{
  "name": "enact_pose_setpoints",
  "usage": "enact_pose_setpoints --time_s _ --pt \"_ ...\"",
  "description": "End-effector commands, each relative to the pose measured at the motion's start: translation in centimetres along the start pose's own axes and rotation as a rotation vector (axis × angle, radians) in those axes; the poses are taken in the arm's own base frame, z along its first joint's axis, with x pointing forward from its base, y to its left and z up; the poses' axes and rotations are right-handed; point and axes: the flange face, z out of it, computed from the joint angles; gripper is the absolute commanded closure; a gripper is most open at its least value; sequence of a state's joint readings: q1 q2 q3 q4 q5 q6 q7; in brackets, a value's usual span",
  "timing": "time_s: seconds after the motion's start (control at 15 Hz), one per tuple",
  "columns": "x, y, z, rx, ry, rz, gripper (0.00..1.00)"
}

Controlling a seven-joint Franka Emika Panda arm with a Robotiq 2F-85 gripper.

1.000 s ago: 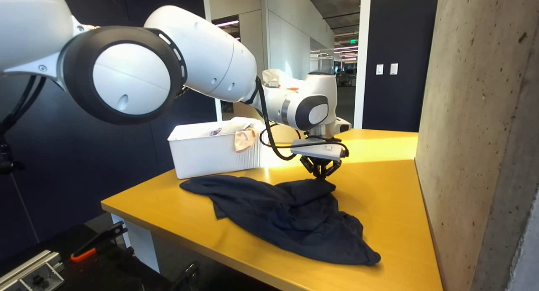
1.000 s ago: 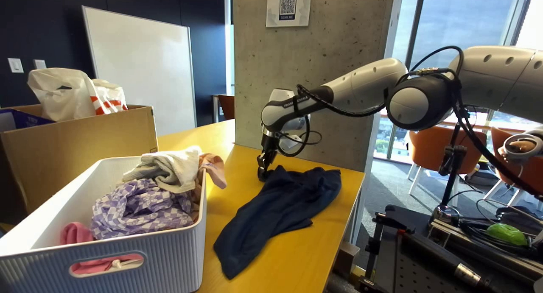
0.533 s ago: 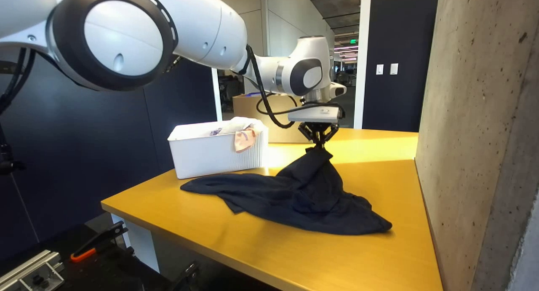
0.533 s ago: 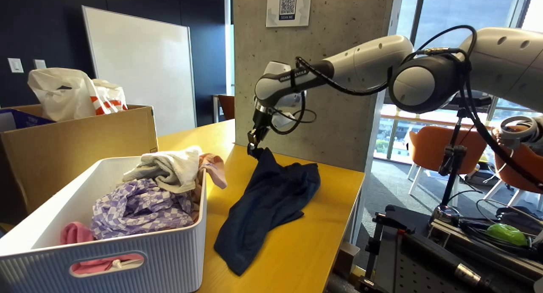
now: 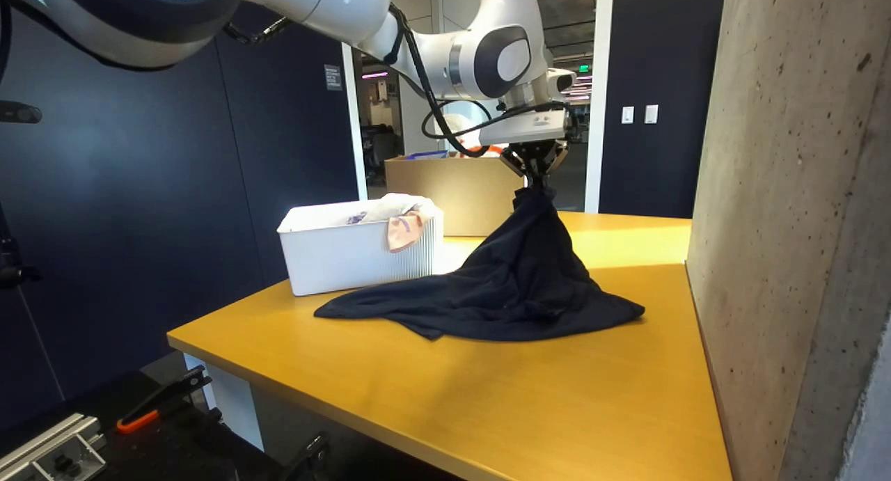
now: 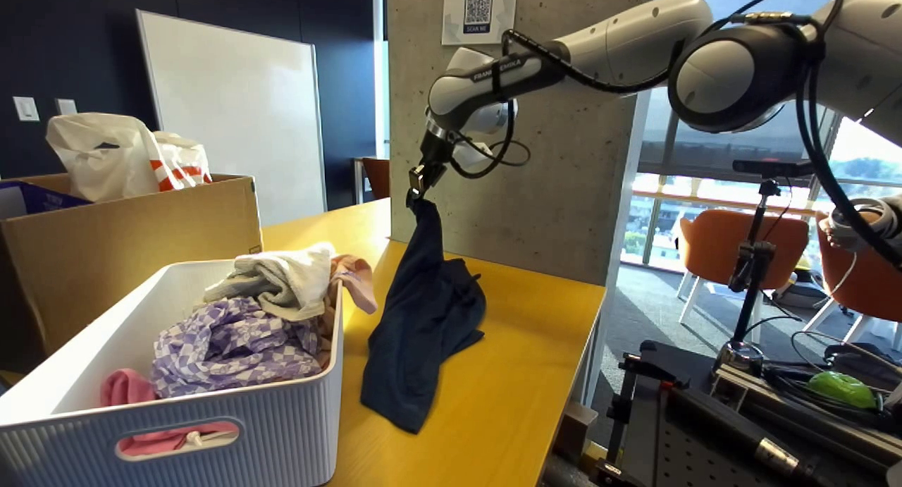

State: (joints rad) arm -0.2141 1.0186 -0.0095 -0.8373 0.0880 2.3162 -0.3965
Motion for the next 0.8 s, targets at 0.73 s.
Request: enact_pose_setpoints --time_s 0.73 --pt "1.5 -1.6 -1.1 -0.065 0.098 -0.002 0.66"
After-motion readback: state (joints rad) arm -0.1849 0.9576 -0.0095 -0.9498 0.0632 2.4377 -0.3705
